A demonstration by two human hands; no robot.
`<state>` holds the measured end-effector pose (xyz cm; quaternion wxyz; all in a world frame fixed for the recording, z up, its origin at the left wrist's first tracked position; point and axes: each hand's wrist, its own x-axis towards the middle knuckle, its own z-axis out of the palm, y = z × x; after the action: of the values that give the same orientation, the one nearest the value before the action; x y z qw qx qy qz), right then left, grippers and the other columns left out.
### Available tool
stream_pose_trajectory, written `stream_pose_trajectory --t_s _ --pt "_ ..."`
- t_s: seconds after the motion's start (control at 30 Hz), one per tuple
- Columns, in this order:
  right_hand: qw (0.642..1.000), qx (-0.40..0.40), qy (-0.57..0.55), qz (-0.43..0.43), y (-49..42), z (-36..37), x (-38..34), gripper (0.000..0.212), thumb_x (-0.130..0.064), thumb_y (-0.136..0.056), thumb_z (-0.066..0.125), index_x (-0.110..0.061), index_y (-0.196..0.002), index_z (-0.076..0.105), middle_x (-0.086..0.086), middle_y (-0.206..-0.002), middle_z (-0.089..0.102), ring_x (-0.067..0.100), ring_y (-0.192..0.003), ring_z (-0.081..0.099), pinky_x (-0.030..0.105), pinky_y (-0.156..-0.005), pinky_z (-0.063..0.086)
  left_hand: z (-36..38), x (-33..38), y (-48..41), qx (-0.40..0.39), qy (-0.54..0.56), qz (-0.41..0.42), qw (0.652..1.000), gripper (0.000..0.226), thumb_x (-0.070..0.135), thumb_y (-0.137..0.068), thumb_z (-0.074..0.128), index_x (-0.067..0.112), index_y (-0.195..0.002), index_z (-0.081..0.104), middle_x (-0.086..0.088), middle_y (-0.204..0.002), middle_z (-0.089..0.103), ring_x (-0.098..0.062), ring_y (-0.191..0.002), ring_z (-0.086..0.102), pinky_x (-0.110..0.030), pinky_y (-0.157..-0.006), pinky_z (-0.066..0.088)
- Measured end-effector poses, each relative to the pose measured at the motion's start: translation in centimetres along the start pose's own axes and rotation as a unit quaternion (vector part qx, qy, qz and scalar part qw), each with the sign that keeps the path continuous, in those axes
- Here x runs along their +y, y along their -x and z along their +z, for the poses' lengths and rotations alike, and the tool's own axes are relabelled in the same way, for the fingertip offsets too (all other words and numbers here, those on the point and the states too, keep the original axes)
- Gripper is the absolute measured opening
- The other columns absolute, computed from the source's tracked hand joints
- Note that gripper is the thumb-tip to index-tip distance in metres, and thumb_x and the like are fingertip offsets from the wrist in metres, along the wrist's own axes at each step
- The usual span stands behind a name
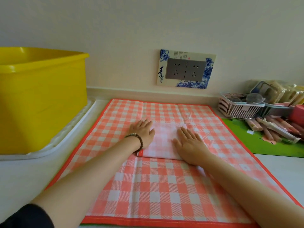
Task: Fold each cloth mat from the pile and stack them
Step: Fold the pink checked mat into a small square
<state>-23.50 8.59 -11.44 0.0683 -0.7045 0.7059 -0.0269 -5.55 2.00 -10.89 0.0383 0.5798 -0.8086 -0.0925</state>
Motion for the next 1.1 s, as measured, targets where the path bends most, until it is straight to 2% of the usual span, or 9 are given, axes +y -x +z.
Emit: stream_pose_trajectory --t_s 0.1,0.2,0.3,0.43,0.57,0.77,0.93,1.1 --pt "1.000 -0.011 0.011 0.004 -0.3 -0.2 -0.1 0.062 -0.045 -0.100 0.012 -0.014 -0.151 -0.003 0.002 -0.159 -0.008 0.016 -0.146 -0.010 0.036 -0.118 -0.009 0.3 0.0 0.1 -0.001 -0.015 0.004 1.000 0.053 0.036 -0.101 0.011 0.021 -0.150 -0.001 0.004 -0.158 -0.006 -0.016 -0.146 -0.005 -0.040 -0.118 0.003" --pt "1.000 -0.015 0.004 -0.012 -1.5 -1.1 -0.8 0.058 -0.033 -0.102 0.020 -0.012 -0.151 -0.005 0.002 -0.159 -0.008 0.017 -0.146 -0.009 0.038 -0.117 -0.009 0.3 0.1 0.0 -0.007 -0.025 0.000 1.000 0.054 0.036 -0.100 0.012 0.021 -0.151 -0.001 0.004 -0.158 -0.006 -0.017 -0.146 -0.006 -0.041 -0.118 0.001" --pt "0.998 0.039 -0.012 -0.044 -3.7 -1.4 -2.9 0.054 -0.026 -0.102 0.021 -0.015 -0.151 0.002 0.000 -0.160 -0.001 0.015 -0.147 -0.004 0.039 -0.118 -0.006 0.3 0.2 -0.2 -0.008 -0.026 -0.005 1.000 0.055 0.038 -0.100 0.013 0.021 -0.151 0.000 0.004 -0.159 -0.006 -0.018 -0.146 -0.007 -0.043 -0.118 0.000" --pt "0.997 0.020 -0.009 -0.072 -5.7 -0.4 -5.3 0.052 -0.024 -0.101 0.021 -0.015 -0.151 0.009 0.000 -0.159 0.006 0.017 -0.147 0.002 0.041 -0.118 -0.001 0.7 0.2 -0.5 0.006 -0.019 -0.004 1.000 0.054 0.039 -0.100 0.012 0.023 -0.151 0.002 0.004 -0.159 -0.002 -0.017 -0.146 -0.004 -0.043 -0.118 0.001" --pt "0.996 0.024 -0.027 -0.083 -6.2 0.2 -4.7 0.051 -0.031 -0.102 0.017 -0.016 -0.151 0.013 -0.001 -0.159 0.010 0.015 -0.146 0.006 0.037 -0.118 0.002 0.9 -0.1 -0.8 0.004 -0.018 -0.003 1.000 0.055 0.040 -0.100 0.012 0.022 -0.151 0.002 0.005 -0.159 -0.004 -0.016 -0.146 -0.005 -0.043 -0.118 0.001" --pt "0.999 0.023 -0.023 -0.035 -5.4 0.1 -1.3 0.070 -0.056 -0.097 0.019 -0.015 -0.151 0.006 0.002 -0.159 0.004 0.015 -0.147 0.001 0.034 -0.120 0.000 0.8 -0.2 -0.6 0.003 -0.016 0.004 1.000 0.056 0.039 -0.099 0.013 0.021 -0.151 -0.001 0.004 -0.159 -0.006 -0.017 -0.146 -0.007 -0.043 -0.118 -0.001" --pt "0.999 0.030 -0.024 0.005 -4.2 -0.7 1.5 0.071 -0.058 -0.095 0.019 -0.016 -0.151 0.007 0.002 -0.159 0.005 0.016 -0.147 0.004 0.034 -0.119 0.001 0.7 -0.3 -0.5 0.002 -0.012 0.005 1.000 0.056 0.038 -0.100 0.014 0.021 -0.151 -0.001 0.003 -0.159 -0.005 -0.018 -0.146 -0.006 -0.043 -0.118 0.000" --pt "0.999 0.001 -0.036 0.019 -3.8 -1.5 2.0 0.070 -0.056 -0.096 0.022 -0.014 -0.151 0.007 0.002 -0.159 0.007 0.016 -0.147 0.006 0.035 -0.119 0.005 0.5 -0.1 -0.4 -0.001 0.001 0.009 1.000 0.056 0.038 -0.100 0.014 0.020 -0.151 -0.001 0.003 -0.158 -0.007 -0.018 -0.146 -0.007 -0.042 -0.119 -0.001"
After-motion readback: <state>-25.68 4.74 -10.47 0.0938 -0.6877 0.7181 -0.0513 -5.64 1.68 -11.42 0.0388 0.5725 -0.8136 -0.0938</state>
